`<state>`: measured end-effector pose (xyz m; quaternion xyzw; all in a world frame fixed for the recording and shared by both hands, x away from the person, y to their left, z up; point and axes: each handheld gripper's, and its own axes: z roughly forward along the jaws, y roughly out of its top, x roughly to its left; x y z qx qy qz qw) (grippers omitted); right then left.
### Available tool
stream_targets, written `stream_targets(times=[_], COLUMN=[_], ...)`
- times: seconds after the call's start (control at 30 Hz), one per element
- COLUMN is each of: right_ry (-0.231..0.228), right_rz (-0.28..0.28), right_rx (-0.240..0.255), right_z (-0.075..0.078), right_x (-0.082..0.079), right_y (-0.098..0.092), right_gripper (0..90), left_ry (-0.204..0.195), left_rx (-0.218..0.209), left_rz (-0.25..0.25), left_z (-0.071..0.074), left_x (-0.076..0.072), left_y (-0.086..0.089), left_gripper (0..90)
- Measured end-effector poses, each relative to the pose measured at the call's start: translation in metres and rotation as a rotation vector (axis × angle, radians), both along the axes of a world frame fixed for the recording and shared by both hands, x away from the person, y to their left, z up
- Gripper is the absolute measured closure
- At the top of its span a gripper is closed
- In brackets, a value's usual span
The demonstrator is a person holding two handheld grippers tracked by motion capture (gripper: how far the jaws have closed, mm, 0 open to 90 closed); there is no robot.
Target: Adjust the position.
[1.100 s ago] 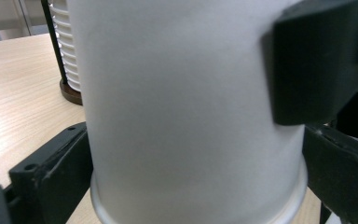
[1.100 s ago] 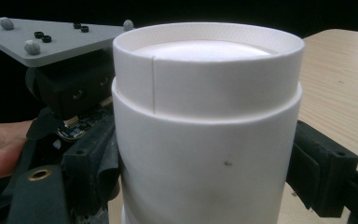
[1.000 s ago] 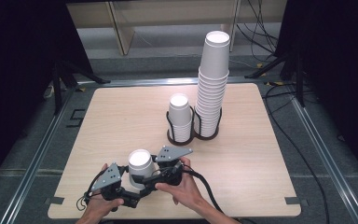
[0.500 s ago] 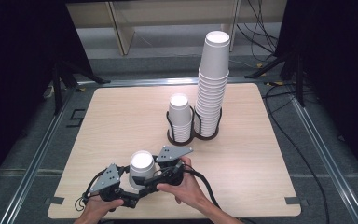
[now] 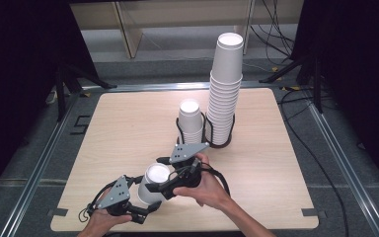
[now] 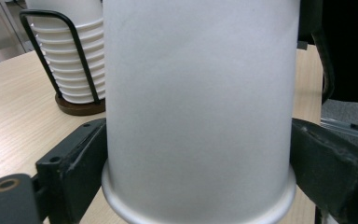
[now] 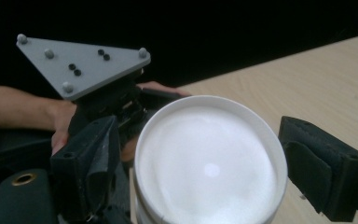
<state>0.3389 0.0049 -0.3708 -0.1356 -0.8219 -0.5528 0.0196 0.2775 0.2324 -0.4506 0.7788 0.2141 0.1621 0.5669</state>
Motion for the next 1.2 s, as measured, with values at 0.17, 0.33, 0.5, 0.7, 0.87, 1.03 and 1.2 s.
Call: stream_targets(times=[0.17,0.33,0.5,0.7,0.87,1.03,1.2], right_ry=[-0.011,-0.003,0.003,-0.003,0.025,0.016,0.002], right_rz=[0.032,0.112,0.179,0.210,0.233,0.235,0.222], right_rx=[-0.062,-0.189,-0.275,-0.322,-0.350,-0.344,-0.317], right_z=[0.006,0.014,0.015,0.011,0.009,0.009,0.010], right_x=[0.000,0.009,0.011,0.011,0.014,0.014,0.012], right_y=[-0.001,0.004,0.009,0.016,0.017,0.015,0.011], right_gripper=[15.1,15.3,15.5,20.7,22.6,23.6,23.9], left_ry=[-0.010,-0.030,-0.029,-0.029,-0.030,-0.030,-0.024], left_rx=[0.028,0.033,0.057,0.068,0.099,0.066,-0.007], left_rz=[-0.011,-0.023,-0.038,-0.054,-0.056,-0.061,-0.060], left_z=[0.001,0.001,0.001,0.000,0.000,-0.001,-0.004], left_x=[-0.001,-0.002,-0.003,-0.003,-0.003,-0.003,-0.001], left_y=[0.001,0.001,0.001,-0.001,0.001,0.001,0.001], left_gripper=[10.0,10.2,10.3,10.3,10.2,8.2,4.6])
